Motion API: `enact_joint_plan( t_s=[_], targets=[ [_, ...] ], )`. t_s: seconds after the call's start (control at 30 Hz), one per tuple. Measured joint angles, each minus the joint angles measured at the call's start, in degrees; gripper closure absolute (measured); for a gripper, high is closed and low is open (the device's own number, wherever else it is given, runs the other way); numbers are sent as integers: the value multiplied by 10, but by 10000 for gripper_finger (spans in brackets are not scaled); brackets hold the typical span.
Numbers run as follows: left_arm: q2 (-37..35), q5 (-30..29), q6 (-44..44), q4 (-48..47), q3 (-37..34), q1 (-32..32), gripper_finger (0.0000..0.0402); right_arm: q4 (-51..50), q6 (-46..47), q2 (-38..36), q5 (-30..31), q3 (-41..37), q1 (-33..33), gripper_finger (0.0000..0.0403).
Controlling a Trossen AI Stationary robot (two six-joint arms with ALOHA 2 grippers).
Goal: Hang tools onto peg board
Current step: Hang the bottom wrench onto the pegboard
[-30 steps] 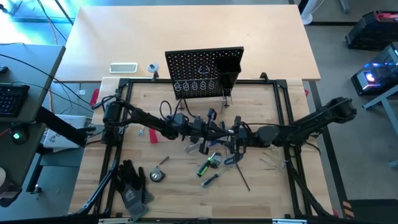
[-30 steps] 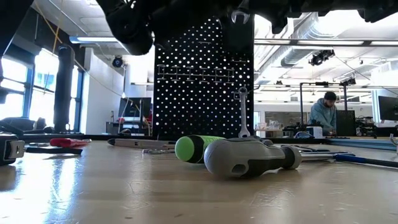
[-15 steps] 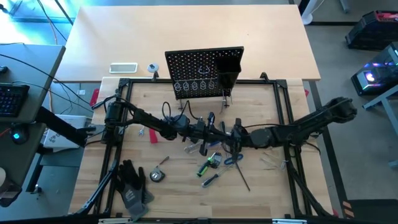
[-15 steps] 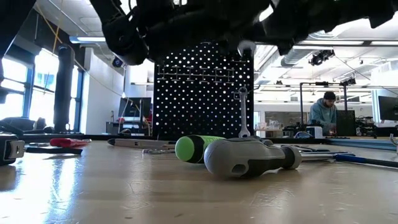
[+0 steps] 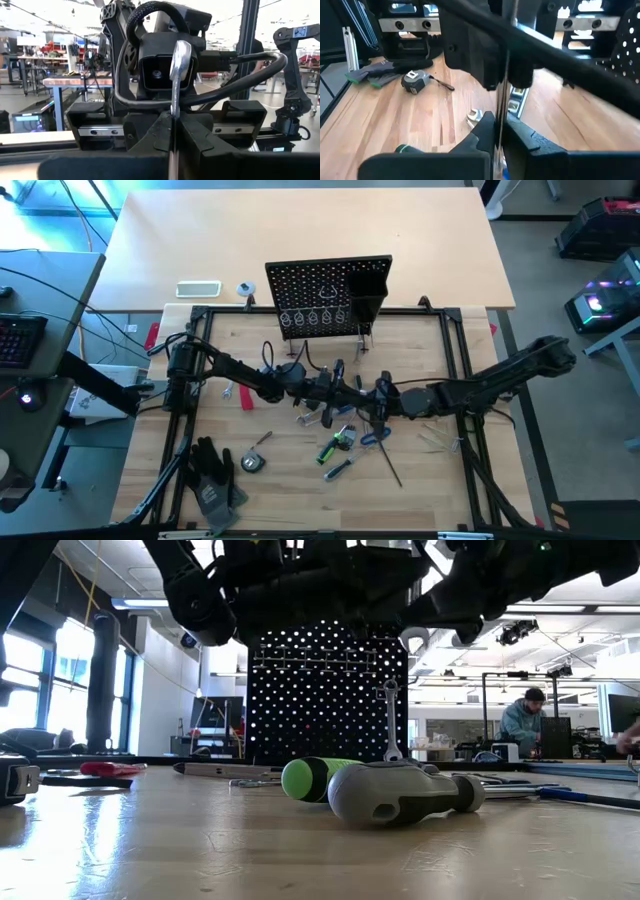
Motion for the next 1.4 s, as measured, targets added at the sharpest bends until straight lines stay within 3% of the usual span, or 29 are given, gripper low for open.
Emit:
enact_joint_plan(
  t_s=[0.47,0.87,1.03,1.4],
  targets=[
    [-5,19,-11,-73,-2,12,392,-82,62,-4,11,0,11,398],
    [-71,31,3,-302,-3,30,309,-129,59,-48,18,0,-27,400],
    [-103,30,30,-373,-3,30,289,-214,53,-93,17,0,-55,400],
    [-119,30,40,-443,-3,29,287,-287,-9,-121,-80,0,-166,400]
  ],
)
